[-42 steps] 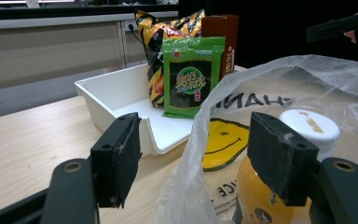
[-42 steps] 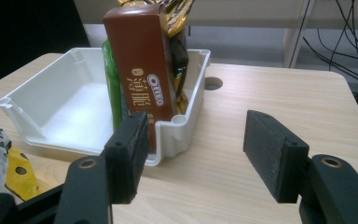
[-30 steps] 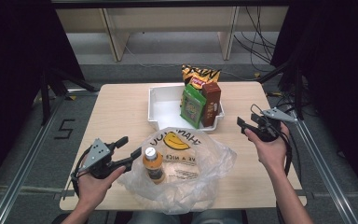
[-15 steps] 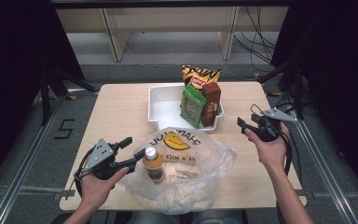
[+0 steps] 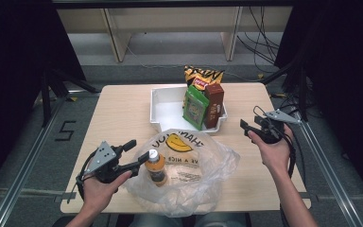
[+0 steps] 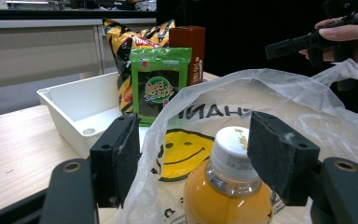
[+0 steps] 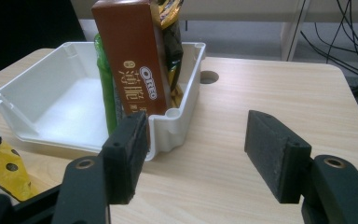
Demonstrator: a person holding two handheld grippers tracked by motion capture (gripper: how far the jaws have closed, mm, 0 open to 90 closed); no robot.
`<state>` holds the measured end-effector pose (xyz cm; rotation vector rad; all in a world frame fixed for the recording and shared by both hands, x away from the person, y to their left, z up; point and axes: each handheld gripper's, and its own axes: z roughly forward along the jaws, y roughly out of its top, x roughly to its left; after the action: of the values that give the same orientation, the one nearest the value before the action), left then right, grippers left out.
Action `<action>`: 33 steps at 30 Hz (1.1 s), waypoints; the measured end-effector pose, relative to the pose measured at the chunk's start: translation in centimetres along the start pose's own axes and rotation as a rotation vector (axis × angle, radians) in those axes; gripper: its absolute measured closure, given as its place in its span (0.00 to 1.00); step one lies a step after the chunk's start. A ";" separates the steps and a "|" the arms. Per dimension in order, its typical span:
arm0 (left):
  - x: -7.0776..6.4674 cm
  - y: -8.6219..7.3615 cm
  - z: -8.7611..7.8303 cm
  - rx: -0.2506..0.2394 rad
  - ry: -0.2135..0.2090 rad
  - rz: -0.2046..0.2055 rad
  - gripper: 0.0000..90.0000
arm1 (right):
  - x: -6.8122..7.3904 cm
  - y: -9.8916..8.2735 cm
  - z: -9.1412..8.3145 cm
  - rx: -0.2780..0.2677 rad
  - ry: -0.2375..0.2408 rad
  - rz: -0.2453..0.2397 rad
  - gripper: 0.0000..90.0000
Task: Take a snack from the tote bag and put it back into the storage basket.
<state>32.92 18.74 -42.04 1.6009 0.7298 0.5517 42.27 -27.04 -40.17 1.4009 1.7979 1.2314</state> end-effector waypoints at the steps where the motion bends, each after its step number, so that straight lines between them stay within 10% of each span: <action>1: -0.1 0.0 0.1 -0.001 -0.005 -0.008 0.37 | 0.0 0.0 0.0 0.001 0.000 0.004 0.44; 19: -1.2 -1.2 1.6 0.062 -0.060 -0.061 0.39 | -0.2 0.1 -0.1 -0.007 -0.005 -0.005 0.44; 33: -1.4 -1.6 2.8 0.086 -0.074 -0.040 0.58 | 0.1 0.0 0.0 0.023 0.003 0.035 0.44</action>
<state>33.73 15.95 -43.94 1.6741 0.7370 0.4340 42.28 -26.91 -40.17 1.4498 1.8017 1.2344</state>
